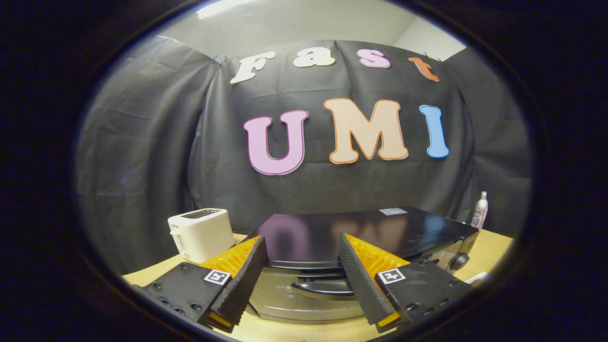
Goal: Open the toaster oven, put the food inside, and close the toaster oven door.
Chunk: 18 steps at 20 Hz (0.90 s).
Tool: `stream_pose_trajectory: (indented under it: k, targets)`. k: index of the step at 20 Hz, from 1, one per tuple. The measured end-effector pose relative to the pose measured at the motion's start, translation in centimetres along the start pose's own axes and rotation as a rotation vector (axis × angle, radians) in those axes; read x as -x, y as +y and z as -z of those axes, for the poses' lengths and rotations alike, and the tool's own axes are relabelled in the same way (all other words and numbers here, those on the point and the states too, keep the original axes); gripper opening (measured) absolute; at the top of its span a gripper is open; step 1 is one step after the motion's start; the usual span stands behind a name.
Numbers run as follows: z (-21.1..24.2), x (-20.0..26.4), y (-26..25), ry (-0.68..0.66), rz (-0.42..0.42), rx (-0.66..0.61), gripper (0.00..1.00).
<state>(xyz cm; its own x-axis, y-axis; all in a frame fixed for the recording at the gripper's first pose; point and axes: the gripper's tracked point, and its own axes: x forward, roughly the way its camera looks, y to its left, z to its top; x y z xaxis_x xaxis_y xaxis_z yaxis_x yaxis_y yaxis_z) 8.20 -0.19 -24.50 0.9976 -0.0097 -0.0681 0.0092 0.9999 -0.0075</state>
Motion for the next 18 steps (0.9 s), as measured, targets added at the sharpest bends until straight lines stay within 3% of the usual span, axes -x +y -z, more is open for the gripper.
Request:
stream_pose_trajectory:
  k: [8,18]
  targets:
    - [0.2,2.6,-0.1,-0.053,0.031,0.005,0.94]
    - [1.8,6.2,-0.4,0.038,0.057,-0.016,0.94]
